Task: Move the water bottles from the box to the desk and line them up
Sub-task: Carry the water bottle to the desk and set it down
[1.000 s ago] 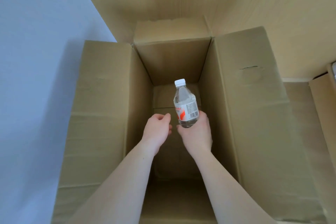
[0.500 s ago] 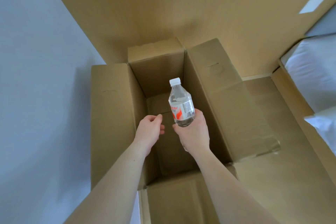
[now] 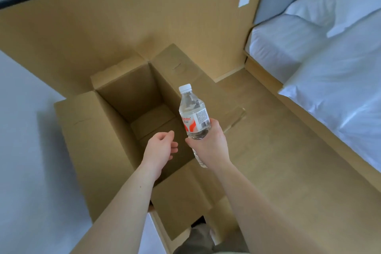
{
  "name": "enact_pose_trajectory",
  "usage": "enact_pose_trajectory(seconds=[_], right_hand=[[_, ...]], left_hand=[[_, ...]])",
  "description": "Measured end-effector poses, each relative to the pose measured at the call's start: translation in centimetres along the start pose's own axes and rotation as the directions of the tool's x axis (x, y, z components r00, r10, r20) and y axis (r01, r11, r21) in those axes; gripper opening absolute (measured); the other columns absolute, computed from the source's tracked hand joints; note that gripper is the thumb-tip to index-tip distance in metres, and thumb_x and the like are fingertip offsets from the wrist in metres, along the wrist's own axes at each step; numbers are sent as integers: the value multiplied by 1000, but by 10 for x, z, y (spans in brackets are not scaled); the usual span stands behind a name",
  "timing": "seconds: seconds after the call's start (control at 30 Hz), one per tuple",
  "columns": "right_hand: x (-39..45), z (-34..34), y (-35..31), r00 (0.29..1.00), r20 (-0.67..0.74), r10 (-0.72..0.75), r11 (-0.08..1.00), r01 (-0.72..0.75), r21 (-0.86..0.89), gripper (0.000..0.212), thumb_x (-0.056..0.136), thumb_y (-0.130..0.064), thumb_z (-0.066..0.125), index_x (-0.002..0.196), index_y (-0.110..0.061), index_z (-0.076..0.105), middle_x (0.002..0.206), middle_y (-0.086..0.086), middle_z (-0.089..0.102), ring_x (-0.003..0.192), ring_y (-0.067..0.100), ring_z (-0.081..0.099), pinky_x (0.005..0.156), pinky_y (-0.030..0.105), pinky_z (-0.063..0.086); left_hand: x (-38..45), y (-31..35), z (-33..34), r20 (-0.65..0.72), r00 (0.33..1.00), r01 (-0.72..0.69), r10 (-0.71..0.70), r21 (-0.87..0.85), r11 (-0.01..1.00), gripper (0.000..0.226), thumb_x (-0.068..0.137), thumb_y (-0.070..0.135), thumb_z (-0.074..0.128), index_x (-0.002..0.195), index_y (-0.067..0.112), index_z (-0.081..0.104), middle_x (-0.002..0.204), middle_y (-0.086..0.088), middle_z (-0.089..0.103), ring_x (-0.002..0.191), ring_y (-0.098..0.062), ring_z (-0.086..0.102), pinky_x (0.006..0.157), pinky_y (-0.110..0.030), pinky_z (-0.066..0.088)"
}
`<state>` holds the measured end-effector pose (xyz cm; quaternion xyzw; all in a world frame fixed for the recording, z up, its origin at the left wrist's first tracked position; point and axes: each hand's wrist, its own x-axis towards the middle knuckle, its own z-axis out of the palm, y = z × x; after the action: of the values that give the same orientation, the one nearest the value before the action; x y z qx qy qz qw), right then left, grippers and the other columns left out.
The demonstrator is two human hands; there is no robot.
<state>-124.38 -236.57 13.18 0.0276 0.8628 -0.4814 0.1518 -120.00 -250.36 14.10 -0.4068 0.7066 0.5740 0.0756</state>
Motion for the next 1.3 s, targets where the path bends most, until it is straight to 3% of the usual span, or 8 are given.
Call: enact_pose_trajectory(seconds=[0.4, 0.57, 0.83, 1.1, 1.23, 1.3], right_hand=[[-63, -111, 71, 997, -15, 82, 985, -79, 156, 51, 71, -31, 78, 114, -24, 50, 106, -9, 60, 98, 13, 62, 87, 42, 56], [-99, -168, 120, 991, -39, 129, 969, -118, 217, 51, 71, -34, 79, 112, -24, 50, 106, -9, 61, 95, 11, 62, 83, 40, 57], [-147, -259, 201, 959, -177, 220, 938, -158, 310, 52, 73, -33, 80, 114, -30, 49, 109, -14, 59, 93, 4, 62, 78, 29, 55], [-175, -340, 261, 854, -339, 394, 851, -200, 485, 57, 72, -31, 82, 119, -30, 49, 107, -16, 64, 93, 0, 63, 70, 19, 49], [-183, -381, 290, 774, -422, 473, 815, -202, 543, 60, 73, -32, 82, 121, -34, 47, 108, -17, 64, 94, -3, 63, 69, 16, 47], [-189, -402, 304, 726, -468, 504, 806, -201, 558, 62, 73, -33, 83, 122, -37, 46, 109, -19, 63, 94, -7, 62, 69, 12, 46]], left_hand=[[-84, -9, 101, 140, 990, -43, 33, 71, 997, 27, 105, 38, 49, 121, 20, 59, 105, -5, 72, 96, -18, 72, 90, -39, 59], [-131, -20, 160, 228, 973, -57, 28, 121, 991, 23, 105, 35, 50, 120, 19, 59, 107, -6, 72, 99, -19, 70, 94, -40, 57], [-187, -22, 256, 400, 912, -194, 87, 234, 953, 26, 103, 39, 54, 118, 20, 63, 106, -5, 74, 95, -18, 73, 87, -37, 59], [-222, 0, 368, 602, 791, -364, 110, 318, 875, 17, 102, 35, 55, 108, 22, 64, 104, -6, 74, 96, -21, 74, 92, -44, 59], [-240, 13, 436, 720, 684, -468, 115, 313, 827, 18, 103, 32, 54, 110, 19, 65, 100, -6, 74, 92, -20, 74, 89, -43, 59], [-249, 20, 470, 793, 599, -533, 106, 297, 792, 19, 103, 31, 54, 110, 18, 66, 98, -5, 75, 90, -19, 74, 87, -41, 59]])
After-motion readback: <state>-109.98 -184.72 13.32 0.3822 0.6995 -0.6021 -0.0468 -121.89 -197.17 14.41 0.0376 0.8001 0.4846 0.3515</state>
